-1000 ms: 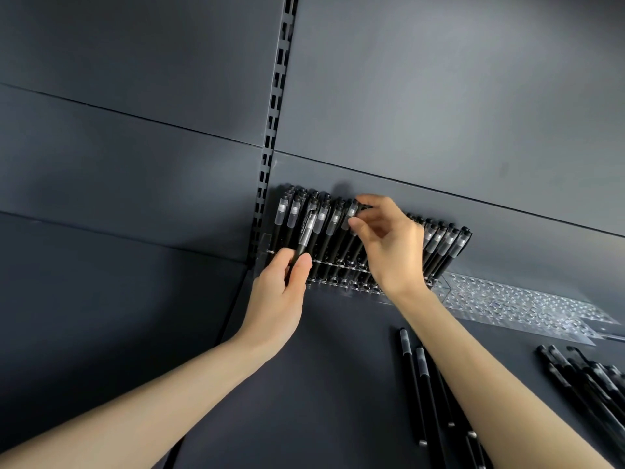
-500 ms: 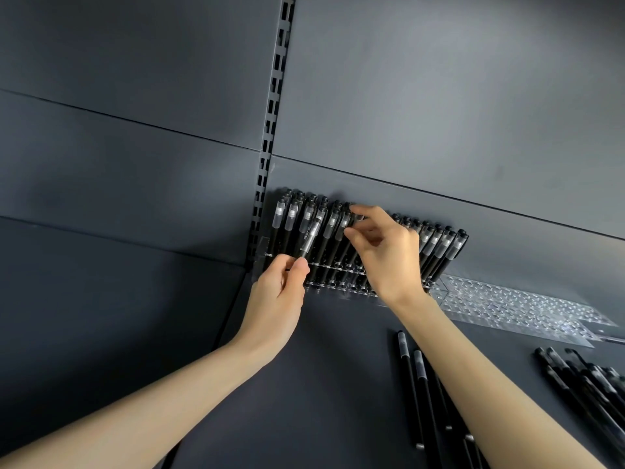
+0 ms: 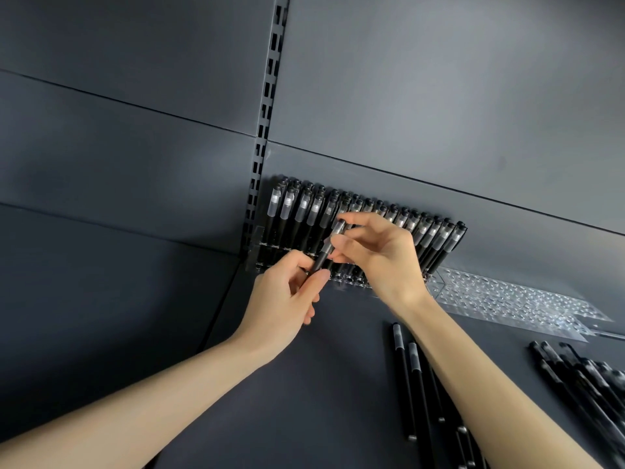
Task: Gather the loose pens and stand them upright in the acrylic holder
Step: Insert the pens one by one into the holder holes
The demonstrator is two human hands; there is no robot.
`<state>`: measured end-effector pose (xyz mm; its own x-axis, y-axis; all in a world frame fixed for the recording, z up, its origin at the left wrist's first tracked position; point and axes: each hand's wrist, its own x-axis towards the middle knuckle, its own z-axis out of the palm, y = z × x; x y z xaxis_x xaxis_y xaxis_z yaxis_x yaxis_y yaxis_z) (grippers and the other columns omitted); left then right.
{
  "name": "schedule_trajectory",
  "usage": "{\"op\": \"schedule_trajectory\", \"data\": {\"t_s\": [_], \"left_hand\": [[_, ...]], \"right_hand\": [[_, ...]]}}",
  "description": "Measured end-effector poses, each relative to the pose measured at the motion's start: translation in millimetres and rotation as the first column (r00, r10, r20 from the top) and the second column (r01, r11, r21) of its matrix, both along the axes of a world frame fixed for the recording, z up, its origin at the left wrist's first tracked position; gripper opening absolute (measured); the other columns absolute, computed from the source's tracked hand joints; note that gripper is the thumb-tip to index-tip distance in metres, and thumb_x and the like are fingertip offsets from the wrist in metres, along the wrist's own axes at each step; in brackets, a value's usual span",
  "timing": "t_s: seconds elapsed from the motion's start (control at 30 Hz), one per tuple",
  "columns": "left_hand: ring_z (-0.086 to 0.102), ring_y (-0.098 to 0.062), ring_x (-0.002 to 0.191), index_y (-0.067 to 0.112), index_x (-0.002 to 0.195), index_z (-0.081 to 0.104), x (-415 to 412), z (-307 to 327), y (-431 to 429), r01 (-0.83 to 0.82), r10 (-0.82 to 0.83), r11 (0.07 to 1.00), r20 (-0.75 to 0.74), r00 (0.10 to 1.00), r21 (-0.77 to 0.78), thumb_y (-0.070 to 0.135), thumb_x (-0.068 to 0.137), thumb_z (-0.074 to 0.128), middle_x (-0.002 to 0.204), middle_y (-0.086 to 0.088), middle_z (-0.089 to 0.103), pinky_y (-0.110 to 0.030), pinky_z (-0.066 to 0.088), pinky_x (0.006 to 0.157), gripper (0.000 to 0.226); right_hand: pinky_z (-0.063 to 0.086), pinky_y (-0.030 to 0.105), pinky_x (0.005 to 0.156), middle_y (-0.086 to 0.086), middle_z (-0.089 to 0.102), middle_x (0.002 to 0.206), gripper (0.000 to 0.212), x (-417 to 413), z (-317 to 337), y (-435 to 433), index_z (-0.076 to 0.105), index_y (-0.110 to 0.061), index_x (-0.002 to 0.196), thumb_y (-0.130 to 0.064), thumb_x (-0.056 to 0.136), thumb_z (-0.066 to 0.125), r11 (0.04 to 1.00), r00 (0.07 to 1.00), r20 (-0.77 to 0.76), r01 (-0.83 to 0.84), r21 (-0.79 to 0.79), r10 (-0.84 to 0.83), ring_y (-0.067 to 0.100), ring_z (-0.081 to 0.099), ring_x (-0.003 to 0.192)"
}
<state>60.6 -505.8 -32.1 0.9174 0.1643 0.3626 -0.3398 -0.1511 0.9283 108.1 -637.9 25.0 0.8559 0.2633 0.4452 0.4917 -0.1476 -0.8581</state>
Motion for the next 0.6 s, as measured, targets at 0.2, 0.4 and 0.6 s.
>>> {"op": "schedule_trajectory", "data": {"t_s": [0.2,0.4,0.6], "left_hand": [[0.05,-0.013,0.102,0.018,0.102,0.058,12.9,2.4,22.9,-0.369,0.346,0.888,0.132,0.929,0.273,0.03,0.084,0.068,0.107,0.008,0.048,-0.029,0.042,0.09,0.024],[0.033,-0.022,0.128,0.012,0.133,0.041,28.8,1.9,47.2,-0.42,0.446,0.827,0.017,0.895,0.373,0.04,0.078,0.072,0.135,-0.005,0.036,-0.035,0.033,0.102,0.069],[0.045,-0.028,0.124,0.01,0.137,0.038,36.5,-7.5,47.6,-0.307,0.367,0.845,-0.058,0.928,0.437,0.045,0.087,0.061,0.138,-0.008,0.043,-0.039,0.039,0.097,0.065]], "right_hand": [[0.056,0.033,0.082,-0.019,0.068,0.074,0.025,9.6,6.3,-10.5,0.062,-0.01,0.113,-0.004,0.088,0.063,0.973,0.961,0.156,0.225,0.043,-0.229,0.011,0.069,0.075],[0.051,0.023,0.069,-0.013,0.063,0.077,0.033,10.7,19.0,-12.1,0.051,-0.038,0.094,-0.009,0.088,0.065,0.926,0.85,0.368,0.356,0.128,-0.378,0.016,0.066,0.075],[0.05,0.028,0.065,-0.015,0.061,0.08,0.023,17.2,16.5,-6.5,0.053,-0.026,0.1,-0.01,0.088,0.065,0.909,0.802,0.441,0.404,0.1,-0.404,0.014,0.064,0.072]]}}
